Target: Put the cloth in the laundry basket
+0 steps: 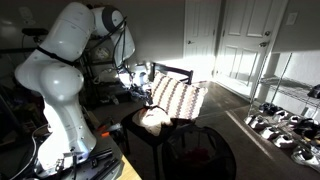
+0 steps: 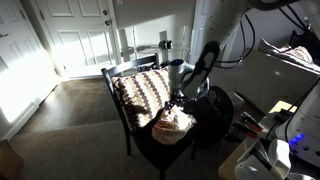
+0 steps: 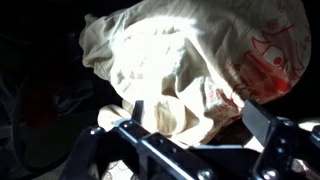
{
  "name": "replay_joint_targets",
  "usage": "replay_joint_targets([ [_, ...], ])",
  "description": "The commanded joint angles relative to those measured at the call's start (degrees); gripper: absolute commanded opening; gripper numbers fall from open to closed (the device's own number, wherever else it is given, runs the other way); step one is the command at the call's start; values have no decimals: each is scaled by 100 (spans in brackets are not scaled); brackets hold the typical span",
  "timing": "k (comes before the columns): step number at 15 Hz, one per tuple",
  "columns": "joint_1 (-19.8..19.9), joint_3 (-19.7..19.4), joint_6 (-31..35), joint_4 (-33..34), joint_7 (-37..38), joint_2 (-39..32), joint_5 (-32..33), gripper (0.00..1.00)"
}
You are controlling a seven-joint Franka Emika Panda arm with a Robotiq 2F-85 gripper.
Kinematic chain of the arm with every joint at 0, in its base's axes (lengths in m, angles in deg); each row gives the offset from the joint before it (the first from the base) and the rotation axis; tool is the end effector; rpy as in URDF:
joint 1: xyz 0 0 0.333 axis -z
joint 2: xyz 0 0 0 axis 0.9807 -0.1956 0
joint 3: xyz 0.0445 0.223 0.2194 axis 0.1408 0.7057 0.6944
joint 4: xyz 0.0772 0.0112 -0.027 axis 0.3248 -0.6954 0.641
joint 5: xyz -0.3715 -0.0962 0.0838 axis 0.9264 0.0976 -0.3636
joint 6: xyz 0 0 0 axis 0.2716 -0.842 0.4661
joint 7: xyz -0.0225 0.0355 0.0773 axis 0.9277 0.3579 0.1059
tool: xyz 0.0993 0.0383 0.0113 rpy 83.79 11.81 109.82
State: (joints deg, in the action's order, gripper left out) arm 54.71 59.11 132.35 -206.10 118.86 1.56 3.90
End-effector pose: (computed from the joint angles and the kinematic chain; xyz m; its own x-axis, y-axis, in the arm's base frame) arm 0.5149 0.2032 0.0478 0.9904 -0.1177 0.0724 -0.1252 -0.9860 0.1105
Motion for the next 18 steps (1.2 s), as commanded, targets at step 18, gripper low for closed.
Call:
replay_joint_targets([
  [18, 126, 28, -15, 1785, -1919, -1776, -1073, 73],
])
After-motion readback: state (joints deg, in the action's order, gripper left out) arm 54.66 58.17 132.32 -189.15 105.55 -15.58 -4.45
